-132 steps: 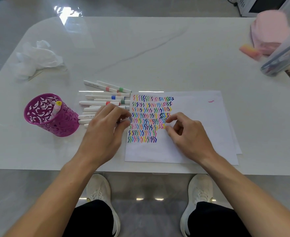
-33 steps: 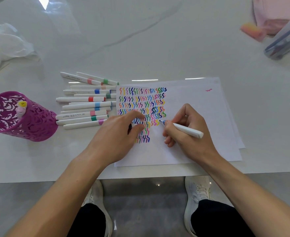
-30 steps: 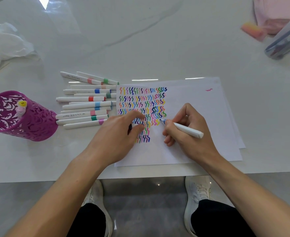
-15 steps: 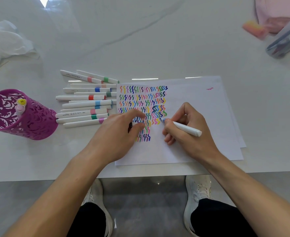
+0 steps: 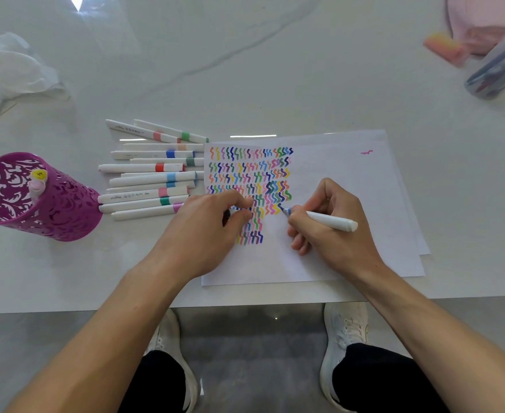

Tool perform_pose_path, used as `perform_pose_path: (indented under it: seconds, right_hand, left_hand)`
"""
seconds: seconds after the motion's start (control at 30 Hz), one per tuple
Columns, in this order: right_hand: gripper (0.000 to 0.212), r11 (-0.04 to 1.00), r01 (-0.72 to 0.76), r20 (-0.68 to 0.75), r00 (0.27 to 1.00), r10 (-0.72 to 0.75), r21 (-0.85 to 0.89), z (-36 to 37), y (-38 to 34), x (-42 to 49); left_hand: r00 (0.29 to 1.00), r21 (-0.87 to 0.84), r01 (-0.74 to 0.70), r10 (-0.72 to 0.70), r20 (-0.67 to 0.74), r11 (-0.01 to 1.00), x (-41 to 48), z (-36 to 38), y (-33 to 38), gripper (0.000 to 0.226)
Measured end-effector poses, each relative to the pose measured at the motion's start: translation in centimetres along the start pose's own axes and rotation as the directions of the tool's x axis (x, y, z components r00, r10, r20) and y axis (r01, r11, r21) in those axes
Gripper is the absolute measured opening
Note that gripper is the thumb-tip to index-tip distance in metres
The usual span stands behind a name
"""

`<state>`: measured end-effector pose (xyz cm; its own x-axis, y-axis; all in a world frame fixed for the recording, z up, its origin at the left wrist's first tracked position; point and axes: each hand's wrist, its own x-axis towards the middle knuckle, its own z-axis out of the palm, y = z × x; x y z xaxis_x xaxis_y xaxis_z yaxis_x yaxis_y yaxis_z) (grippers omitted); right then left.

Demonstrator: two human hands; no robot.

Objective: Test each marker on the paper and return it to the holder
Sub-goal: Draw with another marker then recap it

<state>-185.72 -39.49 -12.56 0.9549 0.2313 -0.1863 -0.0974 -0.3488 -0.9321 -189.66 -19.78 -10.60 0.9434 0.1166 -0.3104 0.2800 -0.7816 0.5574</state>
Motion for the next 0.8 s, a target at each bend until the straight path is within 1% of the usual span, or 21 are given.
perform_pose_path:
  seconds: [0.17, 0.23, 0.37, 0.53, 0.7, 0.8]
  right_hand:
    - [0.025, 1.0, -0.003, 0.015, 1.0, 0.004, -0.014, 0.0, 0.0, -0.1]
    - [0.025, 1.0, -0.014, 0.02, 1.0, 0.014, 0.011, 0.0, 0.0, 0.0]
    - [0.029, 0.983, -0.048, -0.016, 0.999, 0.052, 0.174, -0.2, 0.0, 0.4]
    - [0.024, 0.952, -0.044, -0.064, 0.996, 0.066, 0.302, -0.6, -0.2, 0.6]
    - [0.023, 0.953, -0.035, -0.115, 0.991, 0.073, 0.3, -0.9, -0.6, 0.5]
    - [0.023, 0.959, -0.019, -0.155, 0.986, 0.066, 0.283, -1.2, -1.0, 0.3]
  left_hand:
    - [1.0, 0.0, 0.002, -0.002, -0.002, 1.0, 0.0, 0.1, 0.0, 0.031]
    - [1.0, 0.0, 0.003, -0.003, -0.003, 1.0, 0.0, 0.1, 0.0, 0.03]
    - [1.0, -0.003, -0.003, 0.003, -0.006, 1.0, -0.1, -0.1, 0.0, 0.028]
    - [1.0, 0.006, -0.005, 0.005, -0.019, 1.0, -0.1, -0.3, 0.4, 0.028]
    - [0.999, -0.003, 0.017, -0.017, -0.039, 1.0, -0.4, -0.3, 0.4, 0.029]
    - [0.997, -0.028, 0.019, -0.021, -0.067, 0.999, -0.5, -0.2, 0.2, 0.024]
